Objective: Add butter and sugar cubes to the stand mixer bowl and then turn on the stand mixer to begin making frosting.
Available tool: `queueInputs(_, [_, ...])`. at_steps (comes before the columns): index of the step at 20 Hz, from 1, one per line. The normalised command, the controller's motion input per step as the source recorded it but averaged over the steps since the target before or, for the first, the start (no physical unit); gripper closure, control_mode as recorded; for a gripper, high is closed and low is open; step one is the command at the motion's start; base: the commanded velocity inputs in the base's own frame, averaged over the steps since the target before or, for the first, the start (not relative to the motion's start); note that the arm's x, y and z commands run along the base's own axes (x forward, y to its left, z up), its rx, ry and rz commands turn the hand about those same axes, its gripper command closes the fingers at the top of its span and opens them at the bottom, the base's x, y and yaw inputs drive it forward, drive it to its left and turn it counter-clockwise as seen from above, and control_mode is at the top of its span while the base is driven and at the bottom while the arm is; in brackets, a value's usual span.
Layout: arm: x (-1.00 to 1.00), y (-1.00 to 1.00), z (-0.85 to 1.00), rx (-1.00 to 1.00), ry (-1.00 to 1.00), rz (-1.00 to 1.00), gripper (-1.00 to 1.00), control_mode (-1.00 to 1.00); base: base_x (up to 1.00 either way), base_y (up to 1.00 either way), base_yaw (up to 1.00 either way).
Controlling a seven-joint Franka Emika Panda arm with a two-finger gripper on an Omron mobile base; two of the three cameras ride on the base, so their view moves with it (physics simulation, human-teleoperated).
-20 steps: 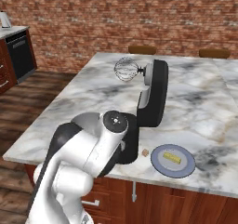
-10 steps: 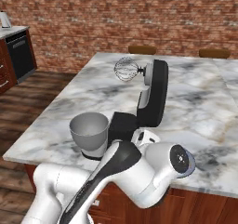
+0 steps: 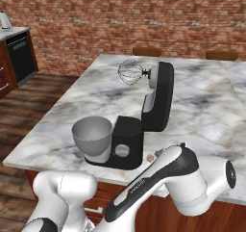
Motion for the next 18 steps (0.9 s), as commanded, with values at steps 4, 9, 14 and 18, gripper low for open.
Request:
queueInputs(4, [0.54,-0.21,-0.35,0.11,0.18,-0.01,-1.0,-1.0,0.0,0.0,0.0])
queueInputs(9, [0.17,-0.01,-0.38,0.03,0.01,-0.1,-1.0,-1.0,0.0,0.0,0.0])
queueInputs(14, [0.19,0.03,-0.36,0.0,0.0,-0.14,-1.0,-1.0,0.0,0.0,0.0])
queueInputs(18, [0.44,0.3,-0.2,-0.04,0.0,-0.06,-1.0,-1.0,0.0,0.0,0.0])
